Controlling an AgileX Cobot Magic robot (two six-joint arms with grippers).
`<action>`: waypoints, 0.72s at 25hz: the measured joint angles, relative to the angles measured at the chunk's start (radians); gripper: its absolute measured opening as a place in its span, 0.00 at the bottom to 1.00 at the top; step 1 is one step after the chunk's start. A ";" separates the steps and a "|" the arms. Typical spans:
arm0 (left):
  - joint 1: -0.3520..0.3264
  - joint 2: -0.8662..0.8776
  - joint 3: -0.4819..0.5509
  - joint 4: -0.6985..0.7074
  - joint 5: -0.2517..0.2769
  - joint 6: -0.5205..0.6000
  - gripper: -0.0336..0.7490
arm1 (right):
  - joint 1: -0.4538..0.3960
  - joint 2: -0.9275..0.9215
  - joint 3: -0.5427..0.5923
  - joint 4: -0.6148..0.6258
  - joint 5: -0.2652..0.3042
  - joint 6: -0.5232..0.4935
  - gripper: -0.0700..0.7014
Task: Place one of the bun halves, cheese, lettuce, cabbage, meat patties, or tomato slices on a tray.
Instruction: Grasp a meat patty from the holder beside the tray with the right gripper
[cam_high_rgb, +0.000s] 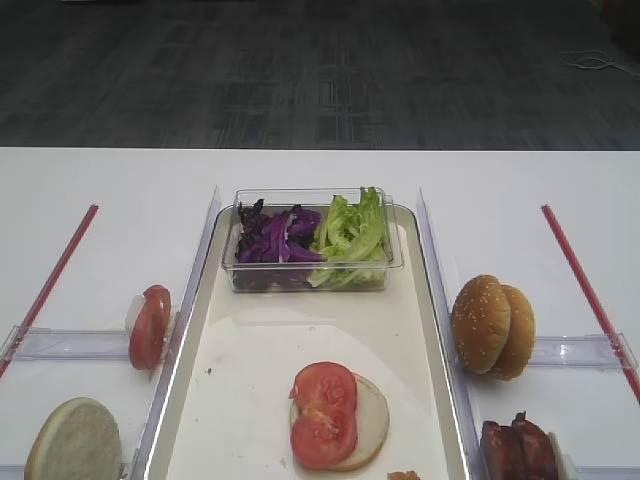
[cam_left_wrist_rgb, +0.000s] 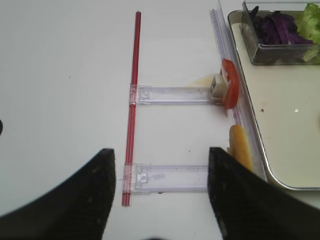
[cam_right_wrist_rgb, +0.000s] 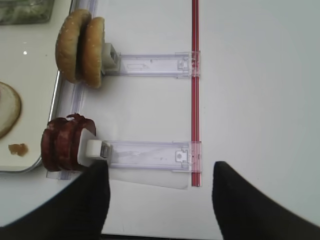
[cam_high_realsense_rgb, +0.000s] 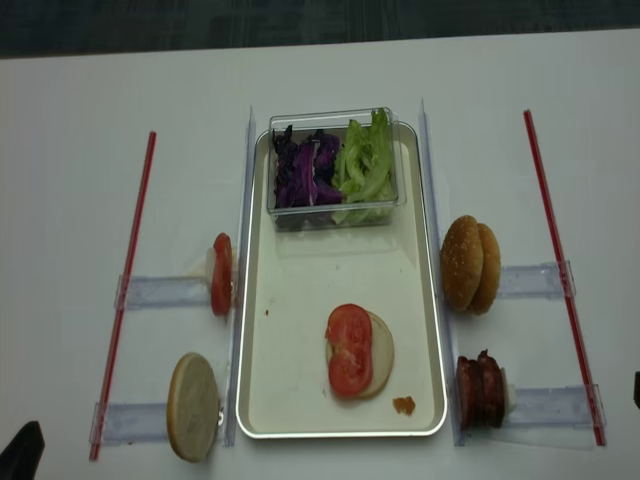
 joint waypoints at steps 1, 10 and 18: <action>0.000 0.000 0.000 0.000 0.000 0.000 0.58 | 0.000 0.012 0.000 0.000 0.000 0.000 0.68; 0.000 0.000 0.000 0.000 0.000 0.000 0.58 | 0.000 0.150 -0.024 0.012 0.054 0.000 0.68; 0.000 0.000 0.000 0.001 0.000 0.000 0.58 | 0.000 0.274 -0.026 0.016 0.080 0.006 0.68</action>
